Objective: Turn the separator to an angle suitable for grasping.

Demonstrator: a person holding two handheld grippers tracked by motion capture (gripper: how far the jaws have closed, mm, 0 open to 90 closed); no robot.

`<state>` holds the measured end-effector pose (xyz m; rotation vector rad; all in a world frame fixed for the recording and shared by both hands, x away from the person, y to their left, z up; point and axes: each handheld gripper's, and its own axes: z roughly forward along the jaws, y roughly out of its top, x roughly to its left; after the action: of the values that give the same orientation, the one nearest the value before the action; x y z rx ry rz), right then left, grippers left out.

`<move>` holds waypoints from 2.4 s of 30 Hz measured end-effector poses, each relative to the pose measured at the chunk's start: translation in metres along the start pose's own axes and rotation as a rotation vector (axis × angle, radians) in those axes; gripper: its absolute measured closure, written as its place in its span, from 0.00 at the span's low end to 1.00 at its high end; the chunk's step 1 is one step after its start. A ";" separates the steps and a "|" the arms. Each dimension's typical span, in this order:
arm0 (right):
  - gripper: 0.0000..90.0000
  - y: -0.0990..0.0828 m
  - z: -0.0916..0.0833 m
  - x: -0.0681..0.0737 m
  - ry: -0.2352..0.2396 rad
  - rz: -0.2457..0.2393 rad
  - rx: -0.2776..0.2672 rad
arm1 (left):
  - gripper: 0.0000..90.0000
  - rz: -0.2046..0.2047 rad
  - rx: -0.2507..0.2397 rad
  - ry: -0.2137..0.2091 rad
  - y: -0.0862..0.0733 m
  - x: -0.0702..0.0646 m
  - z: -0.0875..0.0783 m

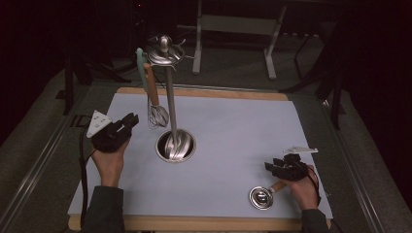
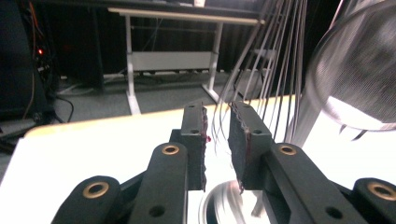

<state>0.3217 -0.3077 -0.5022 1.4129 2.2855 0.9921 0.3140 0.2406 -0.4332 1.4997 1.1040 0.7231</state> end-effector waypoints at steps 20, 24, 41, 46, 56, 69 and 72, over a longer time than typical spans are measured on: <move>0.58 0.002 -0.004 0.002 0.003 -0.005 -0.011 | 0.80 -0.017 0.187 0.022 -0.079 0.009 0.014; 0.58 0.002 -0.005 0.002 0.006 -0.007 -0.012 | 0.81 -0.026 0.218 0.034 -0.088 0.015 0.018; 0.62 0.004 -0.018 0.002 0.027 -0.007 -0.010 | 0.75 -0.040 0.269 0.062 -0.102 0.015 0.026; 0.82 -0.003 -0.034 -0.006 0.001 0.008 -0.013 | 0.74 -0.032 0.276 0.067 -0.102 0.014 0.027; 1.00 -0.032 -0.055 -0.024 -0.099 0.023 0.061 | 0.73 -0.015 0.285 0.077 -0.102 0.012 0.028; 0.99 -0.043 -0.039 -0.024 -0.165 -0.012 0.162 | 0.73 -0.016 0.287 0.074 -0.102 0.012 0.029; 0.99 -0.036 -0.035 -0.023 -0.172 -0.033 0.174 | 0.73 -0.016 0.287 0.074 -0.102 0.012 0.029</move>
<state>0.2889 -0.3520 -0.5040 1.4595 2.3046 0.6467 0.3179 0.2385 -0.5394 1.7132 1.3175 0.6327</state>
